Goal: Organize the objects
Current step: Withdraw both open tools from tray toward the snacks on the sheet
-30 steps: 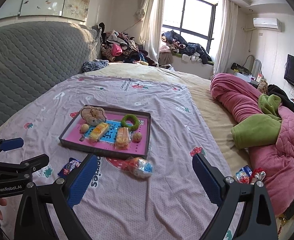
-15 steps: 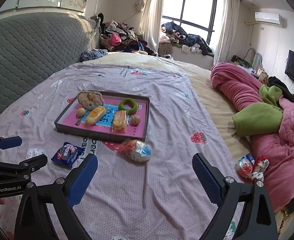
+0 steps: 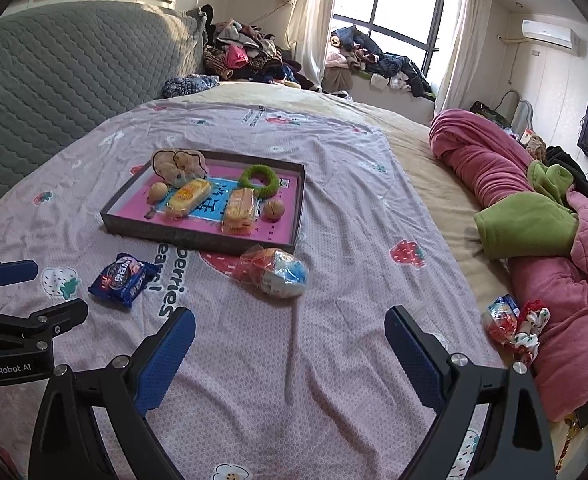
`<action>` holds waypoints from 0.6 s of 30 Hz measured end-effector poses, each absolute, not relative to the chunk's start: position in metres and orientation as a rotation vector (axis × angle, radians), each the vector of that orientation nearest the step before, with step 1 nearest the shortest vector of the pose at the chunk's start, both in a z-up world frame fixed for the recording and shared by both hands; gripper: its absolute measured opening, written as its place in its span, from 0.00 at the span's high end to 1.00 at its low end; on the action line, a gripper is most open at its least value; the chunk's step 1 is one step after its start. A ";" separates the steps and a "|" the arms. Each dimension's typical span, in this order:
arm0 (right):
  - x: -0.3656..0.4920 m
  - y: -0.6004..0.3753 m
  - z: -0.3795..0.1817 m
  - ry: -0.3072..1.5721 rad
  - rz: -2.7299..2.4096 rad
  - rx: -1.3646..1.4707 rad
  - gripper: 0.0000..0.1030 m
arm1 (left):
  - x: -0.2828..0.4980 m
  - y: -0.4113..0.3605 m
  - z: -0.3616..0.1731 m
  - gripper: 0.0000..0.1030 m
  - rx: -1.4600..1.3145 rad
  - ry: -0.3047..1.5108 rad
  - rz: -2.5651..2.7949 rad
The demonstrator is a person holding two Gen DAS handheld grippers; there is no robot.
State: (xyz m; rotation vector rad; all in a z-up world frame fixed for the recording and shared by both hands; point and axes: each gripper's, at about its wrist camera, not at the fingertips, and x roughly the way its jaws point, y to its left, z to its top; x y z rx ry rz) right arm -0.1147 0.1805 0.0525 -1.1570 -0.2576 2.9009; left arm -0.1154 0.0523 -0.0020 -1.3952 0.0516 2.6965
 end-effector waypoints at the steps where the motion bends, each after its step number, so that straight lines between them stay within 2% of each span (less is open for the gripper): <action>1: -0.115 0.180 0.051 -0.260 2.901 -1.161 0.07 | -0.116 0.053 -0.003 0.16 -1.400 0.054 2.695; 11: -0.124 0.175 0.037 -0.339 2.874 -1.194 0.07 | -0.126 0.052 -0.020 0.16 -1.448 0.069 2.681; 18: -0.135 0.180 0.027 -0.314 2.866 -1.217 0.07 | -0.140 0.054 -0.035 0.16 -1.482 0.080 2.670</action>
